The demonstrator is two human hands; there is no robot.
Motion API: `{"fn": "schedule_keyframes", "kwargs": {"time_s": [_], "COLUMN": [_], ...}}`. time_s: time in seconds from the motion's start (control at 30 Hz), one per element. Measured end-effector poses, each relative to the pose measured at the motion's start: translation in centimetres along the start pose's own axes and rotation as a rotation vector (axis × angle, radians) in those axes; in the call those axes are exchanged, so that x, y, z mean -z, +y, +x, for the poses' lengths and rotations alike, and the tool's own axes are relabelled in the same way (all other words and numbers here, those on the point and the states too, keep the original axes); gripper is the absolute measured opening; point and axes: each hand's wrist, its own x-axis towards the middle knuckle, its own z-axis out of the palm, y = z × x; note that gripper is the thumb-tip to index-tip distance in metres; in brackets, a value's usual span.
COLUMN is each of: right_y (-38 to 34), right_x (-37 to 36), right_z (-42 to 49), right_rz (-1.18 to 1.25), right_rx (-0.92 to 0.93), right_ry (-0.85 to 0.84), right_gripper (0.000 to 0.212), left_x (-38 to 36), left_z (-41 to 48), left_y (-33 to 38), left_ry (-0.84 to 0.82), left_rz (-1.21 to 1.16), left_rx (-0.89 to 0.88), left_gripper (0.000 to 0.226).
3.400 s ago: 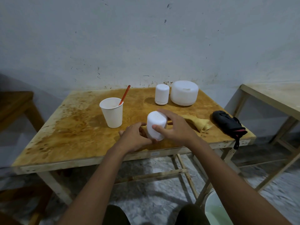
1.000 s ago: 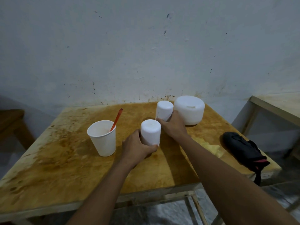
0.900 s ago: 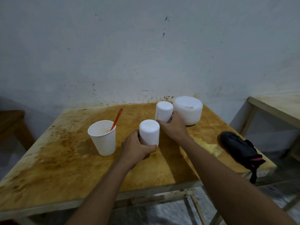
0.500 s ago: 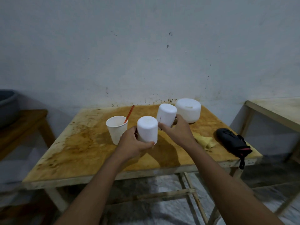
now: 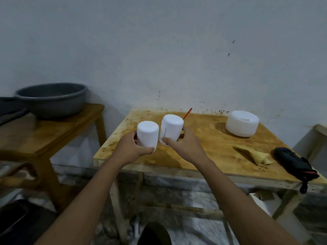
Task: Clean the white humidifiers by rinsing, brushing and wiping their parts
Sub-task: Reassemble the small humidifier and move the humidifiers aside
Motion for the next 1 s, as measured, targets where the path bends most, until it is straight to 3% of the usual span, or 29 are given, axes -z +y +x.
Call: {"fn": "schedule_keyframes", "kwargs": {"time_s": [0.27, 0.47, 1.0], "right_y": [-1.5, -0.7, -0.4], "right_x": [-10.0, -14.9, -18.4], "right_z": [5.0, 9.1, 12.7], "right_rz": [-0.057, -0.099, -0.125], "right_rx": [-0.024, -0.066, -0.13], "right_ry": [-0.179, -0.259, -0.227], "right_gripper": [0.067, 0.077, 0.076], "left_x": [3.5, 2.9, 1.7], "left_z": [1.6, 2.8, 4.4], "left_y": [-6.7, -9.3, -11.0], "left_ry": [0.132, 0.207, 0.281], "left_rz": [0.009, -0.025, 0.026], "left_rx": [0.229, 0.305, 0.337], "left_gripper": [0.078, 0.078, 0.075]}}
